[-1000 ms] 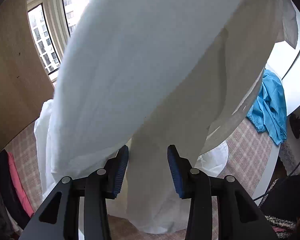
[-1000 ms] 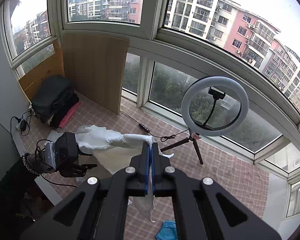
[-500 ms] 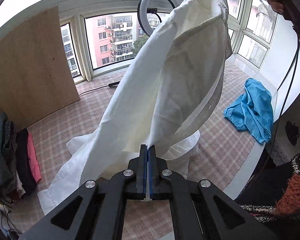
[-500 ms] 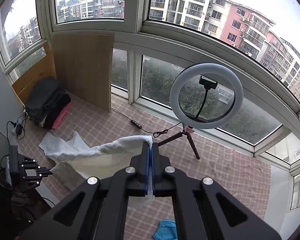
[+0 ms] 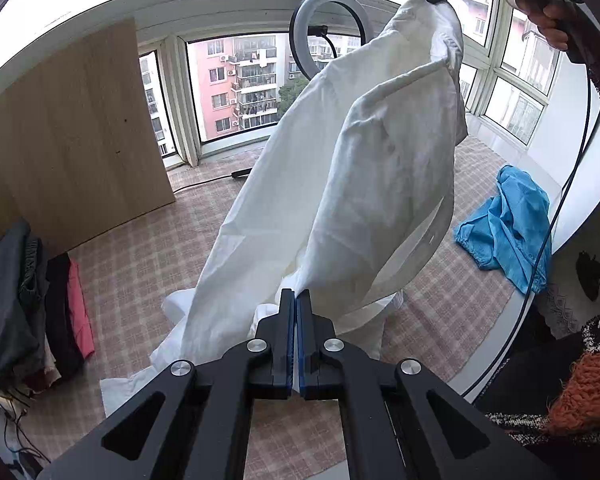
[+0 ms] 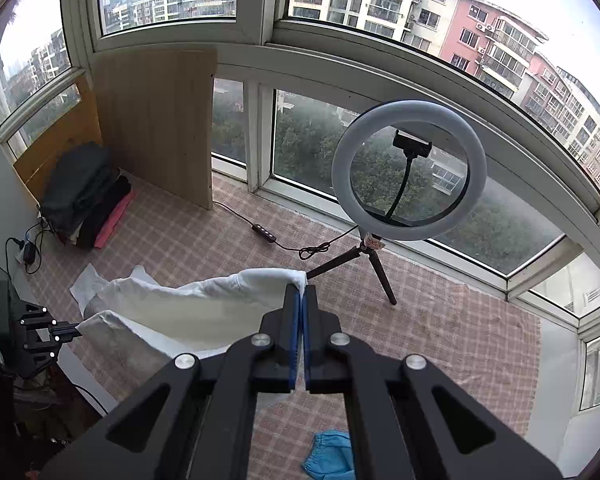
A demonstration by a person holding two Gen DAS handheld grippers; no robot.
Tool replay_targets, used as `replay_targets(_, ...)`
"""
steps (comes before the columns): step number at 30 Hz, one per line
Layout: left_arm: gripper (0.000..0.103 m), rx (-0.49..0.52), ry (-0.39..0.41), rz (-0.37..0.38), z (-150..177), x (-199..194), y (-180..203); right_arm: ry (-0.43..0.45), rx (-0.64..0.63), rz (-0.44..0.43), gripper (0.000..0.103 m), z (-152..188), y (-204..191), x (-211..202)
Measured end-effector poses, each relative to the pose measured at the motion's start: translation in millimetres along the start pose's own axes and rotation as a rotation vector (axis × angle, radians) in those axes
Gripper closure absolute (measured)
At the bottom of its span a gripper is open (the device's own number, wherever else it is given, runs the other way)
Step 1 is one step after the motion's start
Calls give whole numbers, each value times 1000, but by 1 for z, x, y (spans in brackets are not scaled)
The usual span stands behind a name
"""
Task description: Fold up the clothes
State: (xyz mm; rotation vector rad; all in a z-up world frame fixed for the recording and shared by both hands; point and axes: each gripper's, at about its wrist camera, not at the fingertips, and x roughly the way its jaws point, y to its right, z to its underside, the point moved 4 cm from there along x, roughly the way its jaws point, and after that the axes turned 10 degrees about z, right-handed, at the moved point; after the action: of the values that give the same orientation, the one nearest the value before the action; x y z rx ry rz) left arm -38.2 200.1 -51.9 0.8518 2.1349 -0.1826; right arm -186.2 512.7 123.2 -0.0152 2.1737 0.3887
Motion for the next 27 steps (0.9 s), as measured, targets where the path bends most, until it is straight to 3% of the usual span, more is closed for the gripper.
replay_targets(2,103,21,16,-16,-4,-3,-2,-5,-8,-19,102,5,-4,-1)
replay_targets(6,103,-18,-42,-89,-9,21,-38,0,-47,-59,102,22,-14,-11)
replay_targets(8,103,-40,-35,-97,-13,26,-54,3,-69,-76,102,32,-19,-17)
replay_targets(11,103,-67,-38,-70,-19,40,-74,-5,-85,-99,102,49,-25,-22)
replay_targets(16,101,-33,-115,-18,-24,90,-81,-25,-83,-122,102,77,-24,-29)
replay_targets(20,91,70,-181,21,-24,123,-59,-42,-87,-122,102,100,-24,-38)
replay_targets(22,74,124,-194,32,-24,128,-51,-65,-80,-106,102,113,-21,-38)
replay_targets(27,58,214,-268,137,-27,138,-44,-105,-43,-97,101,136,-12,-34)
